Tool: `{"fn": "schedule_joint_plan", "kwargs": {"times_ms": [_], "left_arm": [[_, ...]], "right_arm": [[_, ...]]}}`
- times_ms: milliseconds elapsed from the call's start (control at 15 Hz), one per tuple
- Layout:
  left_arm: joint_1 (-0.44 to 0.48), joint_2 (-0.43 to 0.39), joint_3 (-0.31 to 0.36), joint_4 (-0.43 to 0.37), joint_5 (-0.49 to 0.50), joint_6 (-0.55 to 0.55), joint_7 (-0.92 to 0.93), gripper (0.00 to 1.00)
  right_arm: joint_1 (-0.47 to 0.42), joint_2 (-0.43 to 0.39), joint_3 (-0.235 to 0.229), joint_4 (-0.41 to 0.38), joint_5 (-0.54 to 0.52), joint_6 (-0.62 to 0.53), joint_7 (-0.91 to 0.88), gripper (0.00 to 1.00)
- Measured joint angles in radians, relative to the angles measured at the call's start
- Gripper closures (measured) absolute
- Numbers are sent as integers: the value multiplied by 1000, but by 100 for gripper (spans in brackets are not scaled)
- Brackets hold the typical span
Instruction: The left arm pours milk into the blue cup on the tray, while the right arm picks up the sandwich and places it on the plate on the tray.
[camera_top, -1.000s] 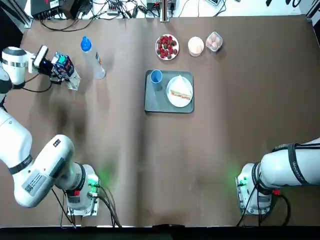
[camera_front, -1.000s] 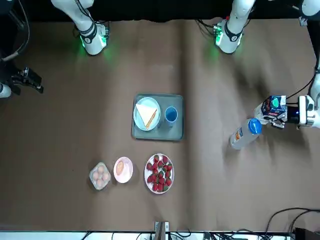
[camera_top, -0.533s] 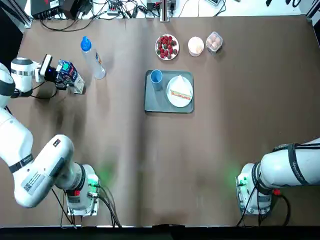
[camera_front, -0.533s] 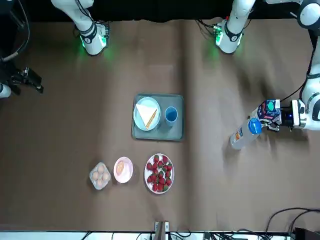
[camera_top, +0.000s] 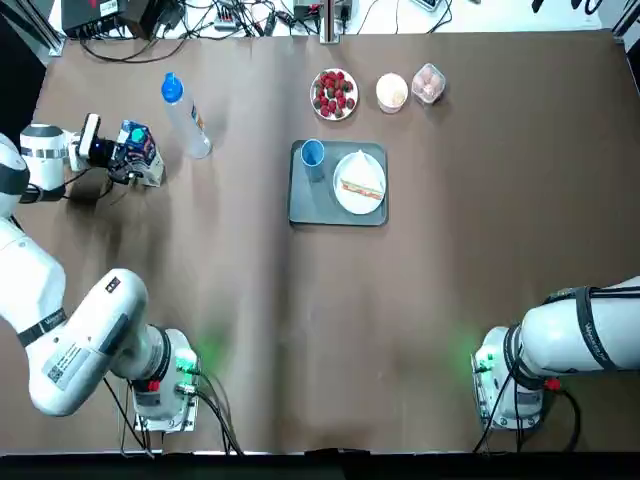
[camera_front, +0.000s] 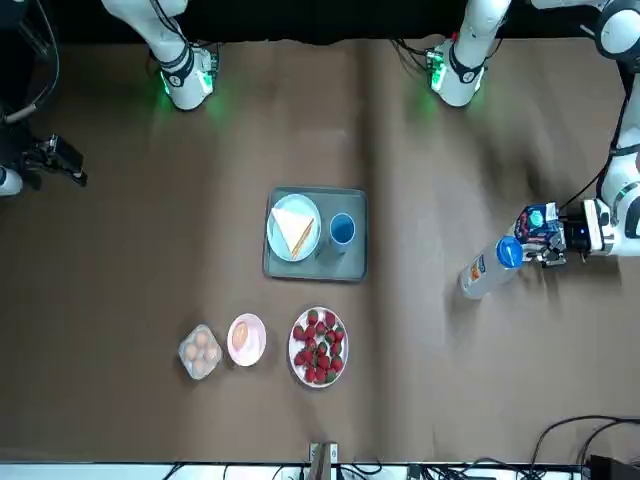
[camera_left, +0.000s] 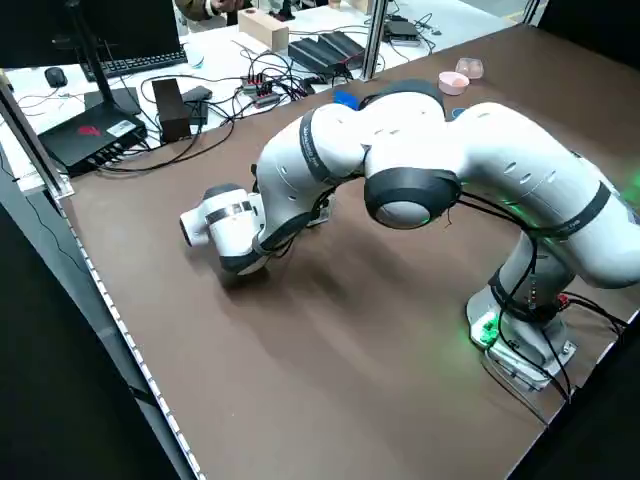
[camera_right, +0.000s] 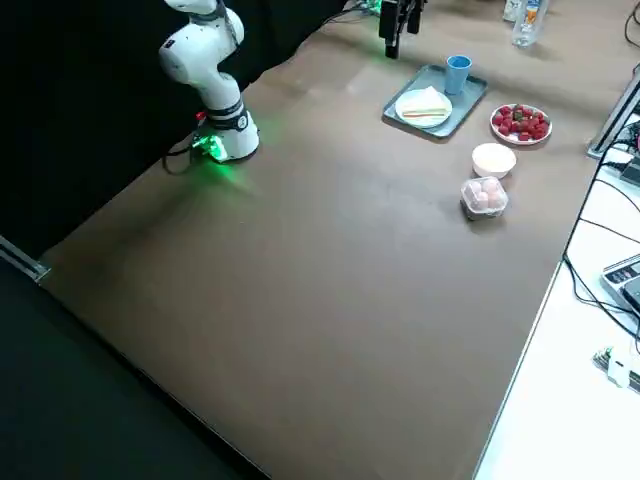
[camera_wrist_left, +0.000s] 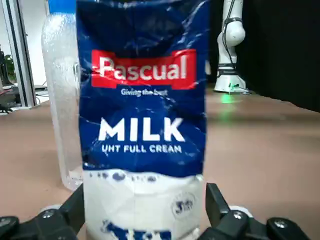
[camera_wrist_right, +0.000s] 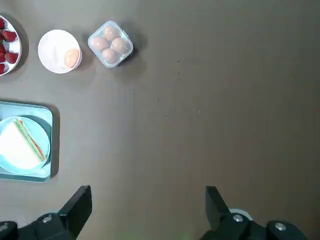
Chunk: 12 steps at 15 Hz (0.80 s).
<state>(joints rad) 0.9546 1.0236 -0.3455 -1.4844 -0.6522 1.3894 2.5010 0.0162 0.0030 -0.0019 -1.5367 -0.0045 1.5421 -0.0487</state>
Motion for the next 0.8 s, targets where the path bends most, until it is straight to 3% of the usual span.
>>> {"fn": "schedule_joint_plan", "kwargs": {"times_ms": [267, 533, 800], "left_arm": [[1, 1, 27, 18, -1, 16, 0, 1], [9, -10, 75, 103, -3, 23, -22, 1], [48, -133, 86, 160, 22, 24, -136, 1]], "right_arm": [[0, 0, 0, 0, 0, 0, 0, 0], [0, 0, -2, 0, 0, 0, 0, 0], [-1, 0, -5, 0, 0, 0, 0, 0]]}}
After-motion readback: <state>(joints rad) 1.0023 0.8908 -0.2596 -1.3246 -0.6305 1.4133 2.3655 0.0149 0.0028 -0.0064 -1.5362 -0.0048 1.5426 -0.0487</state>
